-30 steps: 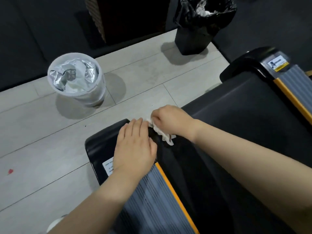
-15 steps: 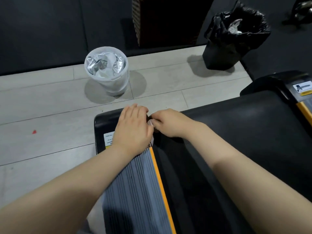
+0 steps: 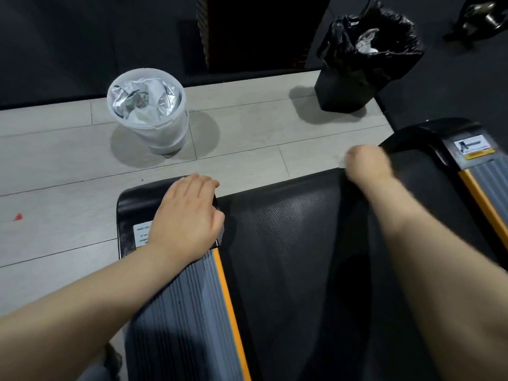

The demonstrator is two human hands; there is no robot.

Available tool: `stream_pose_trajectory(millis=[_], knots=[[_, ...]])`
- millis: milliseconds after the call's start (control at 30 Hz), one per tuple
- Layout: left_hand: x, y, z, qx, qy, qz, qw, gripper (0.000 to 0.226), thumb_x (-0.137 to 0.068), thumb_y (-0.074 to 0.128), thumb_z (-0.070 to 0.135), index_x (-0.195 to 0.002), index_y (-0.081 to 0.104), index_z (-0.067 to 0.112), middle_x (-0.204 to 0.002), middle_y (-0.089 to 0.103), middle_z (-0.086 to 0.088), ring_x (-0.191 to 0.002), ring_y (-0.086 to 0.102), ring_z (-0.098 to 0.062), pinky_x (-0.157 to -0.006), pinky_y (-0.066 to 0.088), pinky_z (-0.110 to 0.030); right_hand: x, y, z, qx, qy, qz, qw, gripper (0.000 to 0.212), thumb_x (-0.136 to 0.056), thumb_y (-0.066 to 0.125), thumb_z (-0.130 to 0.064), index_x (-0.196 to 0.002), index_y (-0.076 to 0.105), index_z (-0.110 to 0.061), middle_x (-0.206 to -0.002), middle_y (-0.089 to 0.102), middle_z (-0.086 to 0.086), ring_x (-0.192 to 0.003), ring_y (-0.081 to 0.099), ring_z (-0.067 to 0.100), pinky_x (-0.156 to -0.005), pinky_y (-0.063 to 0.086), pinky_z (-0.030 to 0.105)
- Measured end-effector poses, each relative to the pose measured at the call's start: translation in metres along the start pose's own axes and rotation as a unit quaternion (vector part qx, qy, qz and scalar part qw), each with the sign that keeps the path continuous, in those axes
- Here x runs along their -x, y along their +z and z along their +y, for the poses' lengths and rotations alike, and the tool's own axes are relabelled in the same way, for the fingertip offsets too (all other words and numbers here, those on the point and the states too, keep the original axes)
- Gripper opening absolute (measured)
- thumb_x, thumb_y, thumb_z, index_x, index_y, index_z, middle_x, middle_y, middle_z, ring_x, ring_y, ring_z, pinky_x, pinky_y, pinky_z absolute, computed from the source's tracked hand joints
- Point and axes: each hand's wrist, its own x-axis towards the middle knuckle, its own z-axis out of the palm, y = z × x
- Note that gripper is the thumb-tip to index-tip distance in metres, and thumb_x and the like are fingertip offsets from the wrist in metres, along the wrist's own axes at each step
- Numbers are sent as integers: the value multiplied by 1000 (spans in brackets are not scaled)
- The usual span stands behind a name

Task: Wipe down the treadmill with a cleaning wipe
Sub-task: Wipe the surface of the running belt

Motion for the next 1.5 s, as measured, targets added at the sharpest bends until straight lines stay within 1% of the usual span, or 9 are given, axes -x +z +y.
stream_pose_trajectory(millis=[167, 300, 500, 667, 933, 1133, 1267, 1367, 1500], knots=[[1, -1, 1, 31, -19, 7, 999, 55, -80, 36, 19, -130, 53, 4, -126, 60, -11, -131, 47, -31, -113, 32, -42, 87, 35, -140, -99, -244, -113, 958, 25, -96, 47, -22, -99, 71, -14, -100, 71, 12, -94, 62, 34, -74, 45, 32], [1, 1, 1, 9, -3, -2, 1000, 57, -80, 30, 23, -125, 57, 1, -125, 61, -15, -128, 50, -35, -110, 34, -43, 109, 26, -136, -181, -335, -137, 914, 22, -96, 55, -25, -107, 72, -17, -104, 73, 2, -101, 64, 22, -82, 48, 29], [-1, 2, 35, -42, -31, -41, 998, 66, -84, 25, 40, -126, 60, 2, -136, 55, -21, -132, 44, -41, -111, 32, -49, 26, -1, 44, -113, -68, 74, 988, 25, -98, 53, -19, -112, 71, -11, -116, 69, 13, -109, 61, 37, -94, 47, 39], [5, 40, 109, -51, -23, -79, 995, 85, -91, 18, 61, -151, 32, 2, -156, 29, -24, -145, 26, -41, -119, 14, -53, -3, -8, 95, -155, 106, 157, 970, 28, -97, 47, -16, -112, 70, -9, -110, 69, 19, -106, 60, 38, -89, 44, 35], [4, 55, 114, -76, -31, -65, 995, 88, -92, 21, 64, -150, 30, -1, -154, 30, -29, -143, 25, -45, -116, 17, -61, 86, 26, -22, -240, -361, 13, 901, 22, -94, 61, -15, -112, 73, -12, -117, 71, 3, -113, 64, 20, -100, 47, 27], [1, 54, 116, -70, -27, -52, 996, 88, -91, 25, 63, -148, 34, -3, -151, 33, -31, -140, 29, -48, -114, 18, -62, -21, -16, 141, -114, 12, 141, 983, 27, -96, 53, -17, -114, 72, -12, -112, 71, 14, -108, 63, 35, -94, 46, 36], [0, 53, 116, -73, -22, -64, 995, 86, -91, 26, 62, -149, 33, -2, -152, 33, -30, -141, 29, -47, -115, 16, -60, -1, 2, 87, -143, 73, 182, 970, 26, -94, 48, -11, -103, 72, -9, -103, 71, 15, -98, 62, 38, -83, 45, 37], [-2, 41, 118, -30, -39, -106, 993, 84, -91, 16, 59, -154, 22, 3, -158, 22, -24, -147, 18, -41, -118, 5, -53, 63, 32, 5, -187, -55, 217, 956, 17, -86, 55, -4, -88, 71, -8, -87, 69, 11, -83, 64, 35, -73, 48, 37], [-10, -2, 80, 187, -80, -140, 969, 81, -80, 25, 40, -153, 23, 6, -156, 34, -16, -145, 27, -30, -120, 15, -38, 166, 65, -88, -281, -293, 83, 910, 37, -79, 58, 7, -114, 68, 0, -130, 62, 14, -124, 56, 28, -113, 32, 30]])
